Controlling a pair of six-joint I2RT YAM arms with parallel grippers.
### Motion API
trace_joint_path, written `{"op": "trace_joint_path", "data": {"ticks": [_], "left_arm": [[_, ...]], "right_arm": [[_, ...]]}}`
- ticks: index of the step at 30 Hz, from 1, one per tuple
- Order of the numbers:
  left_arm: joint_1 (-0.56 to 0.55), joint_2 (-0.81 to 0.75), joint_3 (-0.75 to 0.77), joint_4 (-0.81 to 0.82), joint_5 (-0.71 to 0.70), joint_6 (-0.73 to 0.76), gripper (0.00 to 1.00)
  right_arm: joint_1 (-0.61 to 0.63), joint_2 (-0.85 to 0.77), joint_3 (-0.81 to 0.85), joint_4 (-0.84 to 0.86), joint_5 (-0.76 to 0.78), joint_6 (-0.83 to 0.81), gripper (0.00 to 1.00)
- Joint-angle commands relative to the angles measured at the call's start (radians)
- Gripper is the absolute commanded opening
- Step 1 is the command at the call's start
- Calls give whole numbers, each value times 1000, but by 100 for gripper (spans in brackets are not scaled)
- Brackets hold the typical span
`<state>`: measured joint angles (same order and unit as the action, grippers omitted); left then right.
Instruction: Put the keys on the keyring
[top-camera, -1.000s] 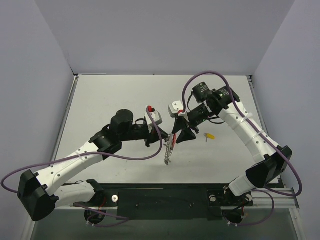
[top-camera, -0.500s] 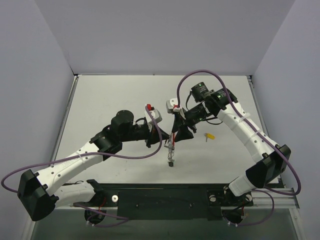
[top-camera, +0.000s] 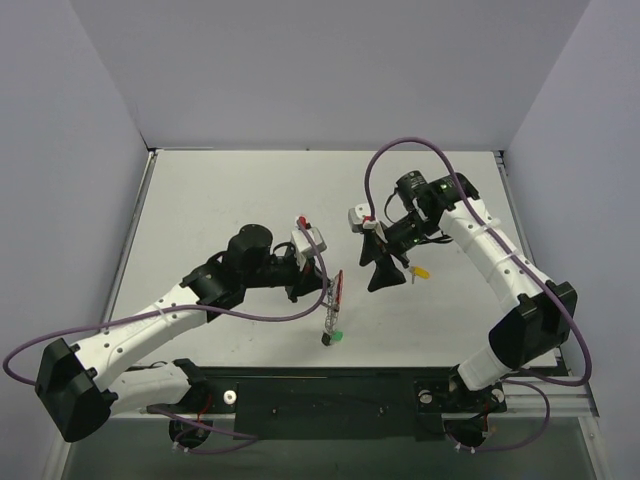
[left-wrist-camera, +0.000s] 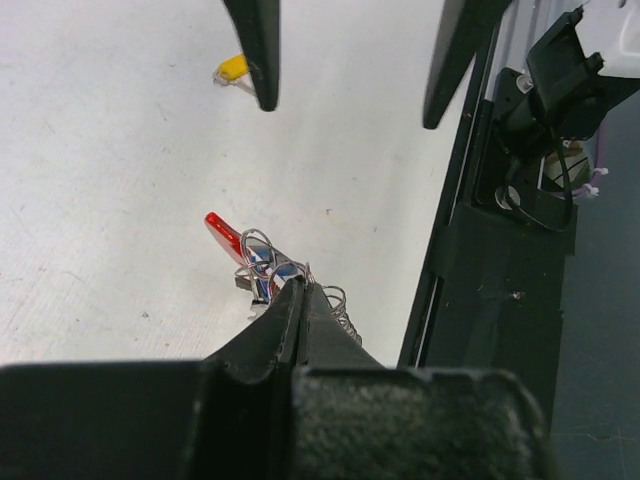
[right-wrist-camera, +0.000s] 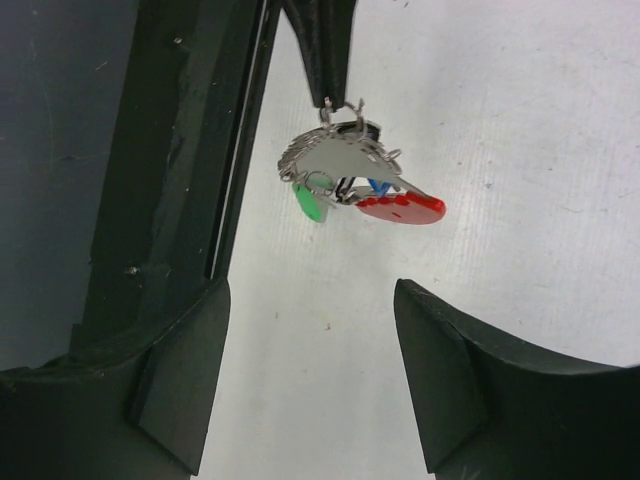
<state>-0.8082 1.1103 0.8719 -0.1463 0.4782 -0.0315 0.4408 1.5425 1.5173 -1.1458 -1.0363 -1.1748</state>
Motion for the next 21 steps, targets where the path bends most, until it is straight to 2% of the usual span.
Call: {"op": "trace_joint_path", "data": {"ticks": [1,10,16,21], "left_arm": [[24,16,45,7,-56,-25,0],[129,120,88,-39,-133,-172,0],[210,164,70,-35,-205,-211,0],[236,252,120,-56,-271,-238,0]], "right_arm": [[-1,-8,-40,-127,-25,-120,62],[-51,-81,-193,-127,-57,-160,62],[-73,-96,-258,-126,-77,-183,62],[-96,-93,-286,-127,-97,-190,62]]}}
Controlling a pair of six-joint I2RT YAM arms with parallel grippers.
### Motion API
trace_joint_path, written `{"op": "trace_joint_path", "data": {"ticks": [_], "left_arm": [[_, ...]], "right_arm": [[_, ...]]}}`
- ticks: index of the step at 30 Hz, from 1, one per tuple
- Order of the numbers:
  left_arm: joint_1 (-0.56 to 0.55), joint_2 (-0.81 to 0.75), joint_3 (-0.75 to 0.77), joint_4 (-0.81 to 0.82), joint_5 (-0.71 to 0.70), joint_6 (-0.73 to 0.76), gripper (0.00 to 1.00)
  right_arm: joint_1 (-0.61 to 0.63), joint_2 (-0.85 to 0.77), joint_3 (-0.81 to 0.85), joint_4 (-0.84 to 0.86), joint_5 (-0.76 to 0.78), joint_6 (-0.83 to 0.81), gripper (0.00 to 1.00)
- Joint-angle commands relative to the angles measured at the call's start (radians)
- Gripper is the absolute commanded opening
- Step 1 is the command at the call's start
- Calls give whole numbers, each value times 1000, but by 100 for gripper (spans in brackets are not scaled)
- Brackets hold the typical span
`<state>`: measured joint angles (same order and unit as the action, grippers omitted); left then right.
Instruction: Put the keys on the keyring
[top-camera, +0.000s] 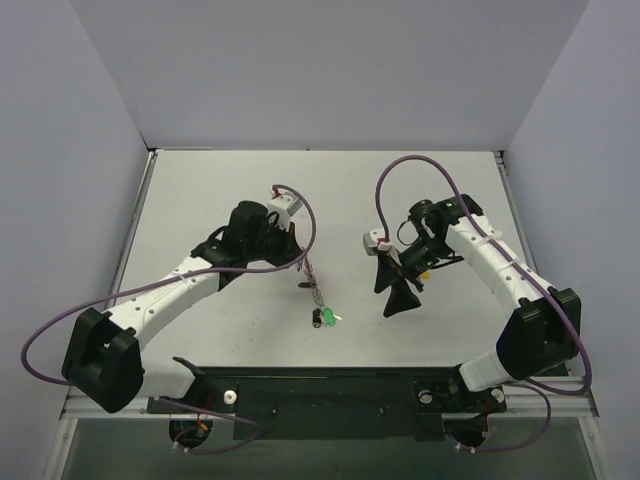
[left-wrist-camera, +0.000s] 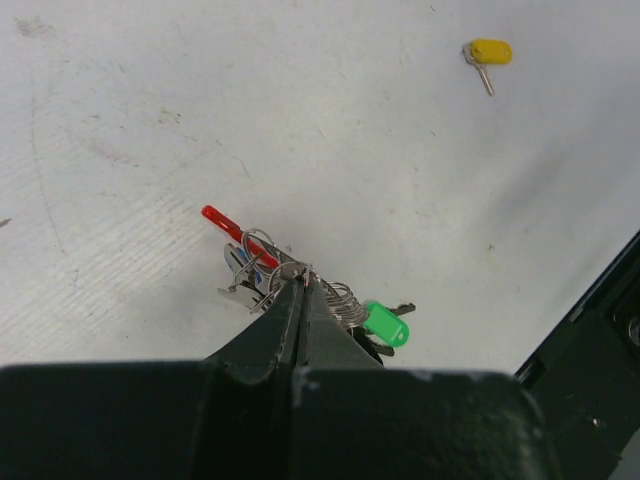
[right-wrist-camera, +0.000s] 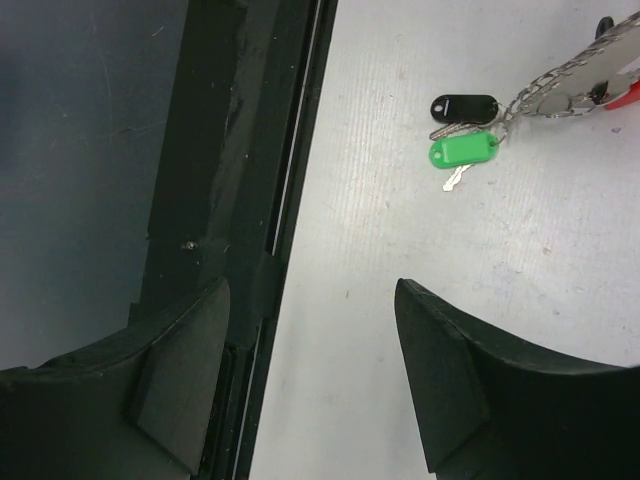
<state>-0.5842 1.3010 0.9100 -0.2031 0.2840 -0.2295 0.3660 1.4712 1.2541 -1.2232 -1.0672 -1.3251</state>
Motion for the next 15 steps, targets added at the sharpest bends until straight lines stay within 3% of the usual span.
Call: {"op": "trace_joint_path", "data": {"ticks": [1,4,15], "left_arm": [[17,99,95,-13,-91,-56,0],[27,173,144,-50,-156,-70,0],[61,310,185,8,-151,-96,0]], "right_arm": [[-24,-23,-27,-48,-66,-40,62],[-39,-23,-38,-48,-77,-45,62],[-62,4,-58,-50,-89,-54,63]]}}
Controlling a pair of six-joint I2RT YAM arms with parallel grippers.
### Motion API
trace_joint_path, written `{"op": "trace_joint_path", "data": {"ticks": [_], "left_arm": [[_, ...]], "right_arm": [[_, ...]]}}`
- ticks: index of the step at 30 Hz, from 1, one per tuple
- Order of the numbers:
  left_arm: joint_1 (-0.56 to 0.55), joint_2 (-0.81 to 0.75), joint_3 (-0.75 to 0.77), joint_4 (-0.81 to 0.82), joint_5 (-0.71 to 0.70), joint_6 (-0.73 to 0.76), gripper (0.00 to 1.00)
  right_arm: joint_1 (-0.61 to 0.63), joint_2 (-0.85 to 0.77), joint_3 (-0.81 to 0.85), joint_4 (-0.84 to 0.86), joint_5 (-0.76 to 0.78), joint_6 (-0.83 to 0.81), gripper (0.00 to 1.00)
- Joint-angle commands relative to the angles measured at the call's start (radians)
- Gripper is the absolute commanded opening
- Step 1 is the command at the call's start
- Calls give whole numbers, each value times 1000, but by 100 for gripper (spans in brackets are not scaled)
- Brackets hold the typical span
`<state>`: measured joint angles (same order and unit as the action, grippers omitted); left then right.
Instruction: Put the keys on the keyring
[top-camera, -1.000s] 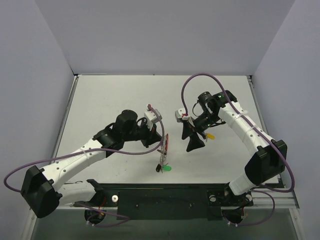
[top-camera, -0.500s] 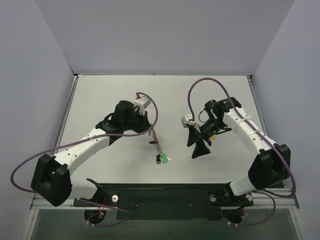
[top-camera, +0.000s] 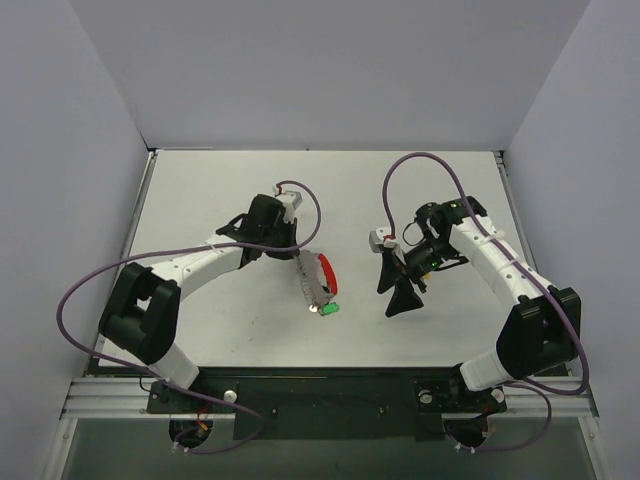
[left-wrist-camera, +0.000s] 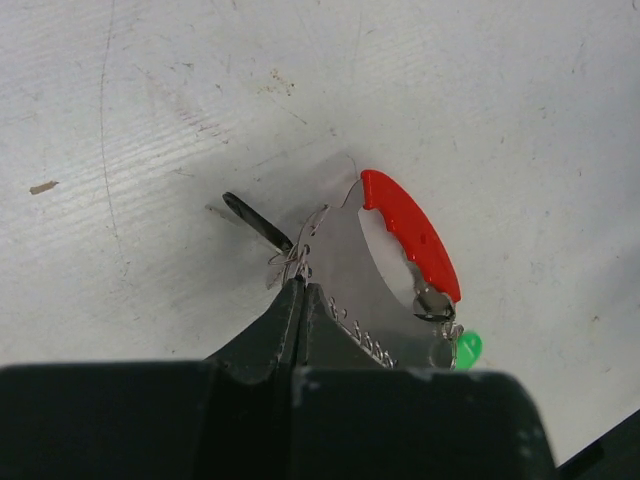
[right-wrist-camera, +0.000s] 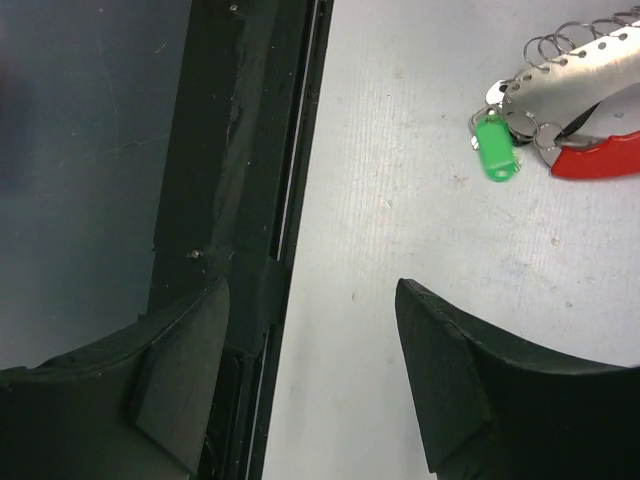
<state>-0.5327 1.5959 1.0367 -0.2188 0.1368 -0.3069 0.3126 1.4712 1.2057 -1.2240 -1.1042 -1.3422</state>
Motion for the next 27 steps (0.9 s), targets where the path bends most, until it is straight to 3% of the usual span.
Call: {"op": "trace_joint_path", "data": {"ticks": [1,6,8,10,12,19,23,27], "left_arm": [[13,22,59,24,-5,-20,0],[26,3,23,21,-16,-26,0],[31,-22,-1,27,-23,-31,6],[33,-53,-27,35,-35,-38,23],[33,-85,-47,39,-54,-43,31],[33,-235,-135,55,-98,-63,42],[33,-394,-251,128,-43,-165,50],[28,-490,-383,203,23,-332,52]], "right_arm": [[-9,11,-9,-49,-54,-38,63],[-10,18,-11,-55,-51,-43,63],[-10,24,-9,-63,-51,-51,63],[-12,24,-6,-71,-51,-58,63],[-12,29,-6,-75,-49,-64,63],[-17,29,-3,-95,-51,-84,63],[-21,26,-3,-98,-54,-86,63],[-21,28,-8,-97,-59,-89,63]]}}
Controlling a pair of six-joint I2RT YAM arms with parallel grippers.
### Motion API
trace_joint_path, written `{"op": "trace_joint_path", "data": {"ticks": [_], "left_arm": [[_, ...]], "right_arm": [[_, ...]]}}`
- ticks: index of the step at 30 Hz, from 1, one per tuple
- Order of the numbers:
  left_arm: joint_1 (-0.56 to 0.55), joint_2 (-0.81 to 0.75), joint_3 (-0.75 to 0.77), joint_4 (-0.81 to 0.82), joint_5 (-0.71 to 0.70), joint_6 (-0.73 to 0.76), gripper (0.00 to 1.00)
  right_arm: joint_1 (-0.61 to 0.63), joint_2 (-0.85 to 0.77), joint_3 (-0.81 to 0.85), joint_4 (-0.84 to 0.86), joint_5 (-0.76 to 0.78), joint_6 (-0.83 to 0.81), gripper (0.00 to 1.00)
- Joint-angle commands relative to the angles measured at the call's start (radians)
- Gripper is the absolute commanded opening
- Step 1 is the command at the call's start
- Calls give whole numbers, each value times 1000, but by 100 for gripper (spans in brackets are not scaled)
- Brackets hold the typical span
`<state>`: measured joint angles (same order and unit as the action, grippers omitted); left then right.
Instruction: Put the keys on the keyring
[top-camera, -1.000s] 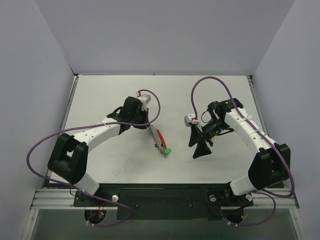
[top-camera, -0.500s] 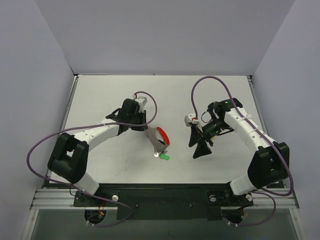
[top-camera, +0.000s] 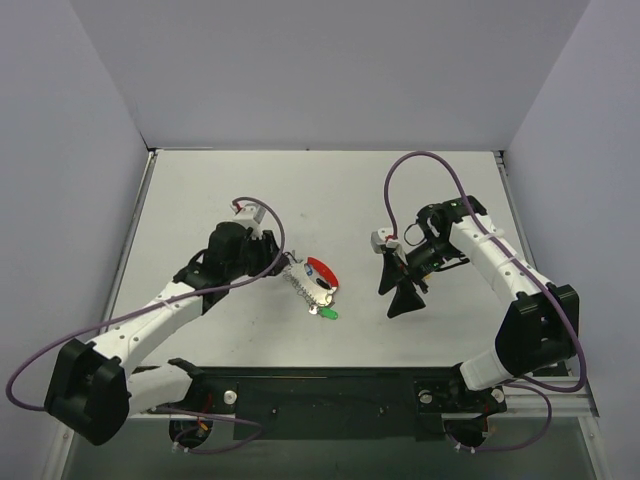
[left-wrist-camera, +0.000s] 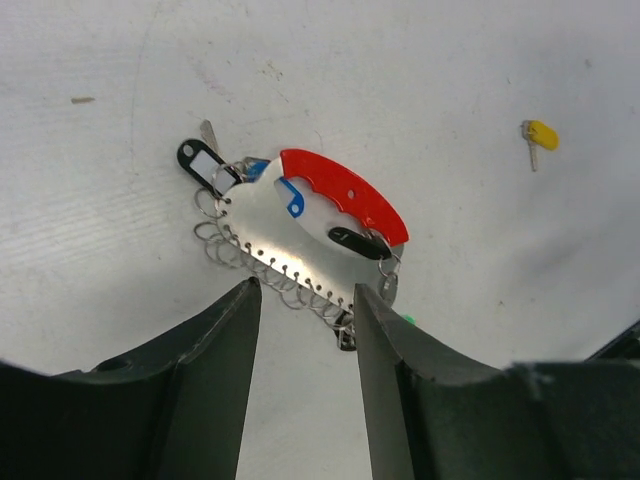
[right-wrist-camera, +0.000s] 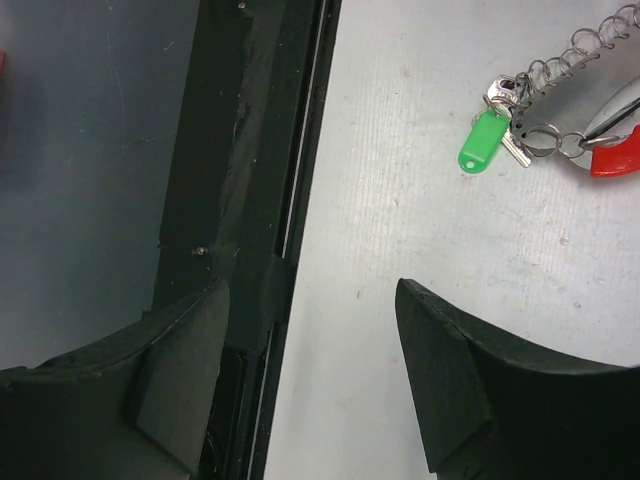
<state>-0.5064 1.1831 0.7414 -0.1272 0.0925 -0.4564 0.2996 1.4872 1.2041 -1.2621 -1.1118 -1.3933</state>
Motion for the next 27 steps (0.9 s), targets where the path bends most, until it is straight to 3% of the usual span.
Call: {"op": "trace_joint_path", "data": {"ticks": [1,4,11,19,27], "left_arm": [[-1,-88,-121,148,81,-209,52],[-78,-115,-172,192,67,-280,53],[-286,-17,-73,146,-115,-197,53],[-348,226,76,46,-165,-229,53],[-411,303,151,-72,-246,-200,53]], "right_arm": [[-8,12,-5,-59,-49,-38,63],[-8,15,-9,-59,-54,-39,63],[-4,35,-21,-57,-77,-39,62],[-1,56,-20,-56,-80,-32,62],[3,82,-11,-79,-79,-45,61]]}}
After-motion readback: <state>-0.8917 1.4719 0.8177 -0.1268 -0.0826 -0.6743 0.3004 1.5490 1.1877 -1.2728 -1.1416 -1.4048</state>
